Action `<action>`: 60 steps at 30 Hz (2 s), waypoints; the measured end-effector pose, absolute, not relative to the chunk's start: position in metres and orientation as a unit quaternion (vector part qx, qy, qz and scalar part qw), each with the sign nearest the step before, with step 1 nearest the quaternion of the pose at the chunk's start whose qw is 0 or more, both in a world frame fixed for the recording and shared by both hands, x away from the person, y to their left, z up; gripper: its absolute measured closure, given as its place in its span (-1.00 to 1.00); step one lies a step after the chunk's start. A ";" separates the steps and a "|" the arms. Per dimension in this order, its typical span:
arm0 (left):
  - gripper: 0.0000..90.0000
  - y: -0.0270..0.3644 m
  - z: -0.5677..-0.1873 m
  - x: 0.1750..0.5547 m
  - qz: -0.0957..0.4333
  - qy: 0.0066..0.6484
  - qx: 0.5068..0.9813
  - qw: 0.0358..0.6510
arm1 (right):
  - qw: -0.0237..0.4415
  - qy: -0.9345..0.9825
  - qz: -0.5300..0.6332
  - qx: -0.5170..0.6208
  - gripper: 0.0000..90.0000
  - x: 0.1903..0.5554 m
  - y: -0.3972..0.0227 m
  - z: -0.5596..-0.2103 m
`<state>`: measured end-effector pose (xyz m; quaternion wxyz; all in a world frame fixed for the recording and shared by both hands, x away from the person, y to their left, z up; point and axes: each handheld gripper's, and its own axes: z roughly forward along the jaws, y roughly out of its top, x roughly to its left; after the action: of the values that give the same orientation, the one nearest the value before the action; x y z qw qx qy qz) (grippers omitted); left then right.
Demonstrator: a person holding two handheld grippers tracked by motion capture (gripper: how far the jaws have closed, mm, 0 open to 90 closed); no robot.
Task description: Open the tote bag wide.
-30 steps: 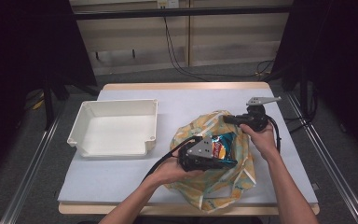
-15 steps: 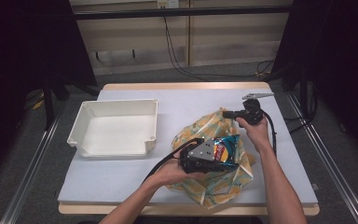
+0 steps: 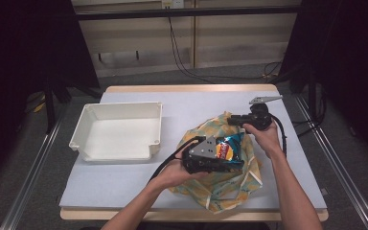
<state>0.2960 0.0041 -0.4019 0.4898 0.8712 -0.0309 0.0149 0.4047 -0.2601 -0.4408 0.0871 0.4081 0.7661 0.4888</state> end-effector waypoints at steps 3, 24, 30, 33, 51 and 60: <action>1.00 0.004 -0.402 0.296 0.014 -0.027 0.871 0.490 | 0.092 0.766 0.496 0.399 0.48 0.397 -0.260 -0.437; 1.00 0.007 -0.391 0.305 0.008 0.007 0.857 0.516 | 0.150 0.756 0.488 0.409 0.08 0.346 -0.293 -0.407; 1.00 0.009 -0.387 0.307 0.010 0.012 0.853 0.522 | 0.166 0.753 0.480 0.417 0.03 0.336 -0.305 -0.402; 1.00 0.009 -0.385 0.311 0.011 0.016 0.851 0.525 | 0.164 0.757 0.482 0.410 0.03 0.328 -0.304 -0.402; 1.00 0.004 -0.370 0.329 0.014 0.051 0.840 0.540 | 0.150 0.768 0.484 0.391 0.07 0.268 -0.301 -0.410; 1.00 -0.003 -0.358 0.337 0.022 0.056 0.835 0.548 | 0.136 0.766 0.503 0.377 0.07 0.256 -0.293 -0.415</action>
<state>0.3370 -0.0030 -0.3579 0.5476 0.8346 0.0564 0.0219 0.2564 -0.2928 -0.4153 0.1355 0.3767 0.7662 0.5026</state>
